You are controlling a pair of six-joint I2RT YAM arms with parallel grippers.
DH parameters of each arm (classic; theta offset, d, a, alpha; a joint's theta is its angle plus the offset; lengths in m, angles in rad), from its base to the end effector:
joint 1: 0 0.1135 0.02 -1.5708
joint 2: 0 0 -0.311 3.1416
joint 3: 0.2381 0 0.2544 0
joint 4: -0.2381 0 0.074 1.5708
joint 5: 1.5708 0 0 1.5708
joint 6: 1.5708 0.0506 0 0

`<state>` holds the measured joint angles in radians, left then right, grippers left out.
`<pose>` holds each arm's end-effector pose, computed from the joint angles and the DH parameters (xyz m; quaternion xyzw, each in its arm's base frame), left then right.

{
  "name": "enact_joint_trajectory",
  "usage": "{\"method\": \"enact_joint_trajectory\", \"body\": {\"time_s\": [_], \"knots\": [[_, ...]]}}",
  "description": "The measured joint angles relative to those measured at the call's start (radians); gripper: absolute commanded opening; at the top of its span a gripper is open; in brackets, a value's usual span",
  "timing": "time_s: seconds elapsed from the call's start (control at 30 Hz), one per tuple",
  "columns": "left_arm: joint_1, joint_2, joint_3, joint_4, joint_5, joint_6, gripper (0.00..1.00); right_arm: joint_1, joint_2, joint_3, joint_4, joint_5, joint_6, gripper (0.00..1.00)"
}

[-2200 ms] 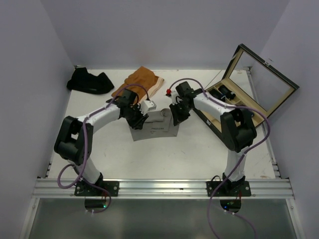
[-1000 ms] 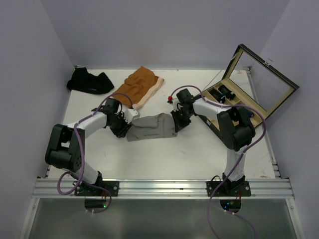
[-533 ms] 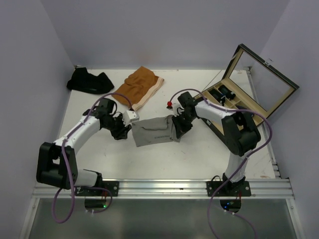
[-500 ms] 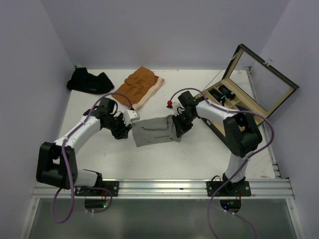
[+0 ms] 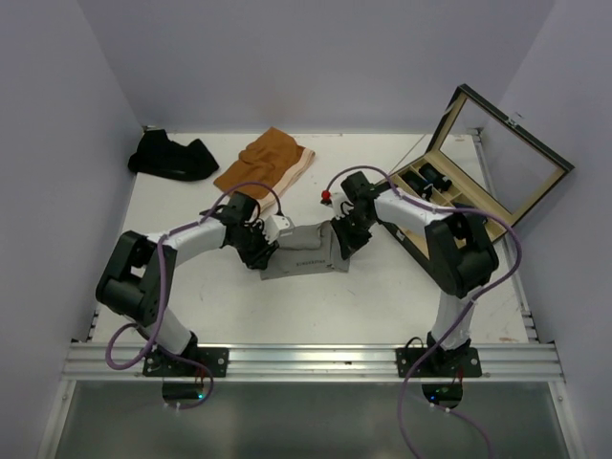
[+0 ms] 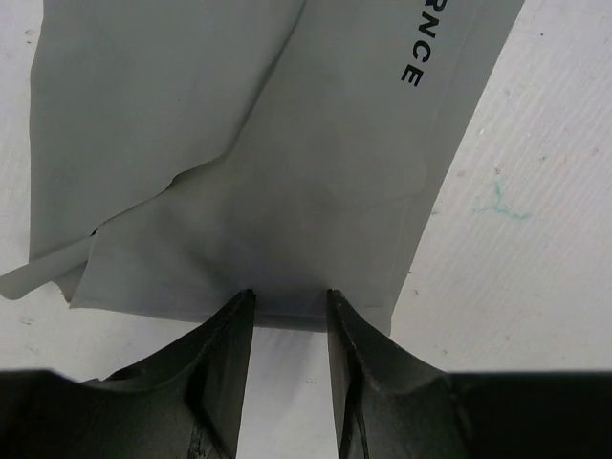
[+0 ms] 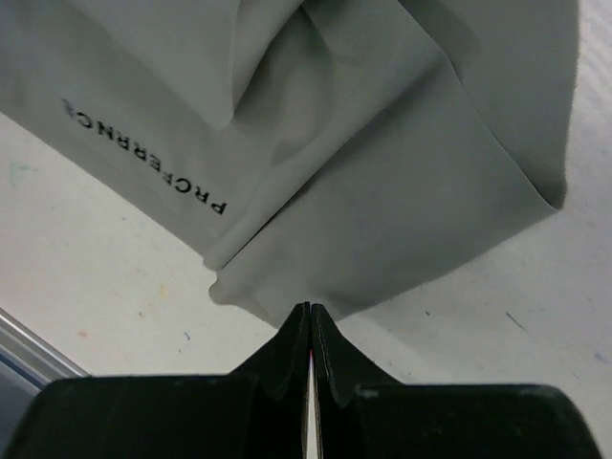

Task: Roll the underwear
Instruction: Flatten the underwear

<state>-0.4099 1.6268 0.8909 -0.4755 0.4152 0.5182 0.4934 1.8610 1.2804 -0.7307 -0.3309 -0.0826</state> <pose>0.2700 -0.1396 0.1899 0.4639 0.8445 -0.1930 0.1856 0.3268 0.1944 0.2083 -0.2982 0.9317 0.1859 0.0916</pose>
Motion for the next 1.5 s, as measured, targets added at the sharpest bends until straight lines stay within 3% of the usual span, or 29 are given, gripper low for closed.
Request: {"method": "enact_joint_trajectory", "body": {"time_s": [0.13,0.6,0.77,0.93,1.03,1.27,1.5], "knots": [[-0.004,0.006,0.002,0.014,-0.023,-0.001,0.39,0.004,0.082,0.003,0.012,-0.003,0.007,0.04],[0.01,-0.151,-0.132,-0.025,-0.166,0.109,0.41,0.01,0.037,-0.042,0.015,0.064,-0.076,0.04],[0.051,-0.241,-0.124,-0.102,-0.093,0.137,0.43,0.01,0.019,-0.058,0.003,0.053,-0.13,0.1],[0.047,-0.292,-0.023,-0.112,0.019,0.124,0.42,0.01,-0.012,-0.051,-0.025,-0.014,-0.163,0.12],[0.029,-0.263,0.035,-0.064,0.05,0.097,0.4,0.011,-0.052,-0.028,-0.033,-0.036,-0.167,0.12],[-0.068,-0.013,0.106,0.061,0.054,0.044,0.4,-0.015,-0.143,-0.023,-0.034,-0.067,-0.151,0.12],[-0.128,0.077,0.129,0.116,0.051,0.041,0.4,-0.107,-0.151,-0.041,-0.045,-0.08,-0.142,0.13]]}}
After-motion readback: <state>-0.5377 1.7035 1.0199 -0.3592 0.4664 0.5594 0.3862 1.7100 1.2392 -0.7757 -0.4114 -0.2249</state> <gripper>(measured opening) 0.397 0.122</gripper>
